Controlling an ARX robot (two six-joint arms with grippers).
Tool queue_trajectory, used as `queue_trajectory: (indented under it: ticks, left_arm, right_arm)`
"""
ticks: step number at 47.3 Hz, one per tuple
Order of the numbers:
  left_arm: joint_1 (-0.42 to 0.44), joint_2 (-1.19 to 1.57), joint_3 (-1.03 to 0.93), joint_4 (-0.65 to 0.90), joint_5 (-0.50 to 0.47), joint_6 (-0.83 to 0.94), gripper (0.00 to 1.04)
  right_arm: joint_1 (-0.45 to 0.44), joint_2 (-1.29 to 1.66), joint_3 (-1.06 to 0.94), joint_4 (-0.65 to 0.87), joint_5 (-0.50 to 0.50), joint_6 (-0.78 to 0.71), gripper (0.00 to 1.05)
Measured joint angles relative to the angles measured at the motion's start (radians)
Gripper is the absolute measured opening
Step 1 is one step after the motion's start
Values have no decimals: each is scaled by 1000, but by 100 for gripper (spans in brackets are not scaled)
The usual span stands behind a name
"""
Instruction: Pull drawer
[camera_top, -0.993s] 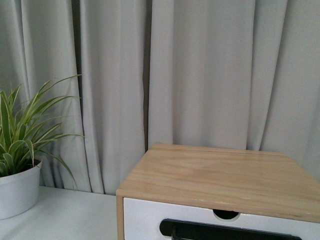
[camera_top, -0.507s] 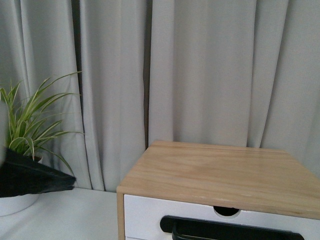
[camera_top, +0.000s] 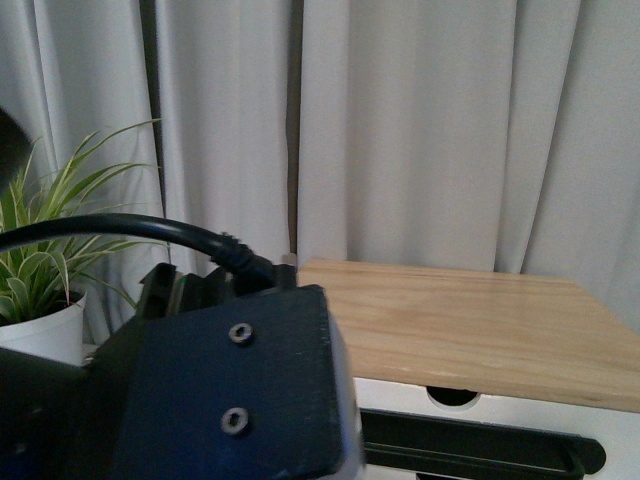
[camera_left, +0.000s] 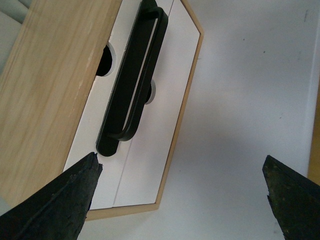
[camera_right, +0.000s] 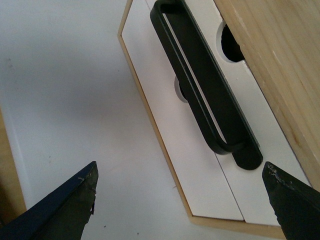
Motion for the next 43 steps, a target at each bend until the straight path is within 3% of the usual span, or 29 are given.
queue_trajectory:
  ticks: [18,43]
  left_arm:
    - [-66,202,197,-59,-77,82,99]
    - [-70,340,267,-39,-121,91,99]
  right_arm:
    - [42,133,61,76,18,-32,96]
    - [75,268,106,147,32,-54,96]
